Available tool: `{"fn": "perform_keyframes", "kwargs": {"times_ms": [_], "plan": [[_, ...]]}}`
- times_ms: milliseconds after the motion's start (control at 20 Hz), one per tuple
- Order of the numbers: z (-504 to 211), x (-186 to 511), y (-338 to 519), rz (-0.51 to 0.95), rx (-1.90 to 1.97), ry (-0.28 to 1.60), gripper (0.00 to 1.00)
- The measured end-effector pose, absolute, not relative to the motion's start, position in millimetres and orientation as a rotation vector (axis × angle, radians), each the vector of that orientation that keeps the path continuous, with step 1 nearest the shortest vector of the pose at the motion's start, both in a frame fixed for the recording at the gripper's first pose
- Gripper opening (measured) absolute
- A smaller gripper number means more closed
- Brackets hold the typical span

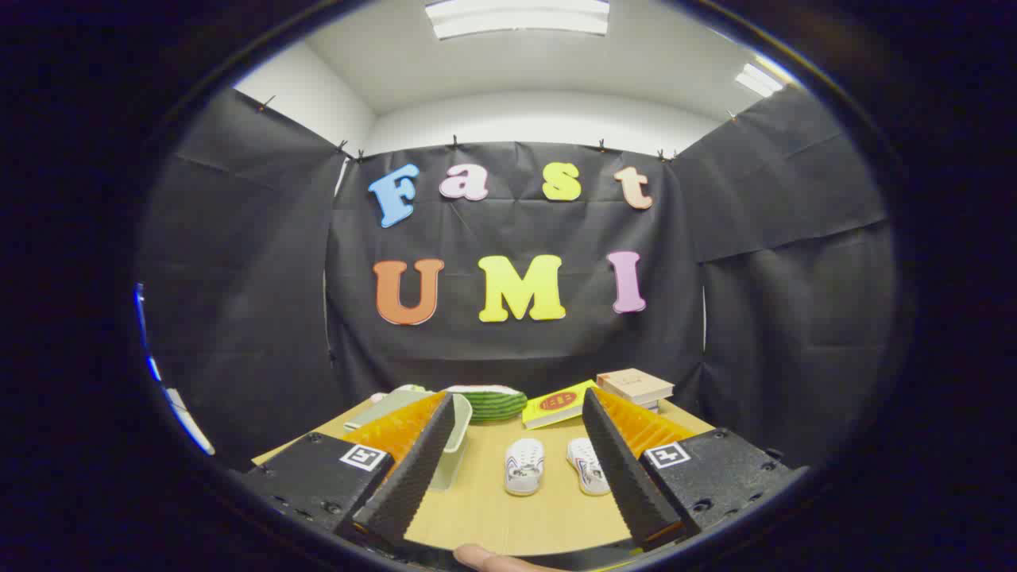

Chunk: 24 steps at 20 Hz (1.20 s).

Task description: Open the storage box then place both shoes into the box .Put the left shoe in first, then the right shoe, with the right side of both shoes facing outward in a uniform manner.

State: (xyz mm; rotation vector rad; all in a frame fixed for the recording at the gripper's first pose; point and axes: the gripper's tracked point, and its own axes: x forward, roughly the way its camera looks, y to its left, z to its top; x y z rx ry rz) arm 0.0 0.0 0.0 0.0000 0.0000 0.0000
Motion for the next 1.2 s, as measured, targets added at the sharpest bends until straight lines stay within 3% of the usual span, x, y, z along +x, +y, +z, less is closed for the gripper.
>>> {"fn": "perform_keyframes", "kwargs": {"times_ms": [650, 1200], "plan": [[-14.8, 2.4, 7.5, 0.034, -0.021, 0.031, 1.0], [-90.8, 78.1, 13.2, 0.108, 0.057, 0.235, 1.0]]}}
